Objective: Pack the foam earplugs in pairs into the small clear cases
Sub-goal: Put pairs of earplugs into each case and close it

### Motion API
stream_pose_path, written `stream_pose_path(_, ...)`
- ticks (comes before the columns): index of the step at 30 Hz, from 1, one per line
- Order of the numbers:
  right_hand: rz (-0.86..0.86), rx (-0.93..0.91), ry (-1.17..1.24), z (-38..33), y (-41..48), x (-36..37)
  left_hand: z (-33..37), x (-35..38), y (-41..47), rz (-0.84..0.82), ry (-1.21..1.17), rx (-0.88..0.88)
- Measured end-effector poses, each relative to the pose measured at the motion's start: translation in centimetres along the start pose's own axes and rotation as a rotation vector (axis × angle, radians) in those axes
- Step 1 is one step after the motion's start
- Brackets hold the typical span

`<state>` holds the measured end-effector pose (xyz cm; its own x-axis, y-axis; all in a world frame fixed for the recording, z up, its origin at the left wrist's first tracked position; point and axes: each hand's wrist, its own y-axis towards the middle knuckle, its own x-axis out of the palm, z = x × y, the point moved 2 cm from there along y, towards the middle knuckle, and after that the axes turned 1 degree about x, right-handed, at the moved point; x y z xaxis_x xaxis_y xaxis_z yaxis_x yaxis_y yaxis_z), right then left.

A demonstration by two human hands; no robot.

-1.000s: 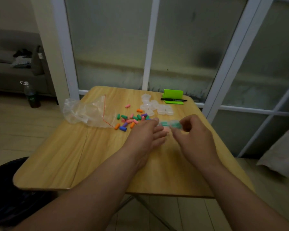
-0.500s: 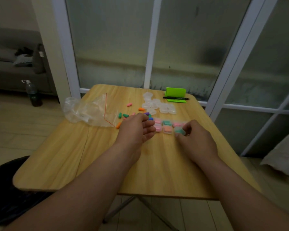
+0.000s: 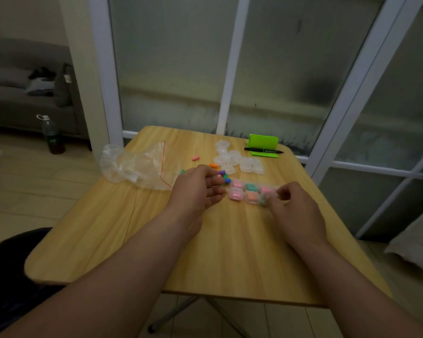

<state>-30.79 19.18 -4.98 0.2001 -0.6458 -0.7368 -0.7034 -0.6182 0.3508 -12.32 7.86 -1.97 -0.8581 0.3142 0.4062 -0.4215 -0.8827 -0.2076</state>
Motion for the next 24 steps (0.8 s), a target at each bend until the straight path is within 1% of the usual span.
stream_pose_path(4,0.038,-0.096,0.071,-1.8,1.5,-0.4,1.0,-0.6,0.9,0.03,-0.078,-0.009)
stream_pose_path(6,-0.003,-0.167,0.038,-3.3,3.4,0.1,1.4,-0.7,1.0,0.029,-0.099,-0.011)
stream_pose_path(13,-0.363,-0.381,-0.306,-7.7,10.8,4.3,1.9,-1.1,1.3,0.03,-0.115,-0.014)
stream_pose_path(17,-0.517,-0.508,-0.525,-9.3,12.9,6.3,2.1,-1.3,1.5,0.03,-0.119,-0.011)
stream_pose_path(20,-0.575,-0.526,-0.623,-9.3,13.6,7.3,2.1,-1.5,1.6,0.011,-0.104,-0.008)
stream_pose_path(24,-0.546,-0.517,-0.651,-9.1,14.1,7.7,2.1,-1.6,1.6,-0.004,-0.097,-0.007)
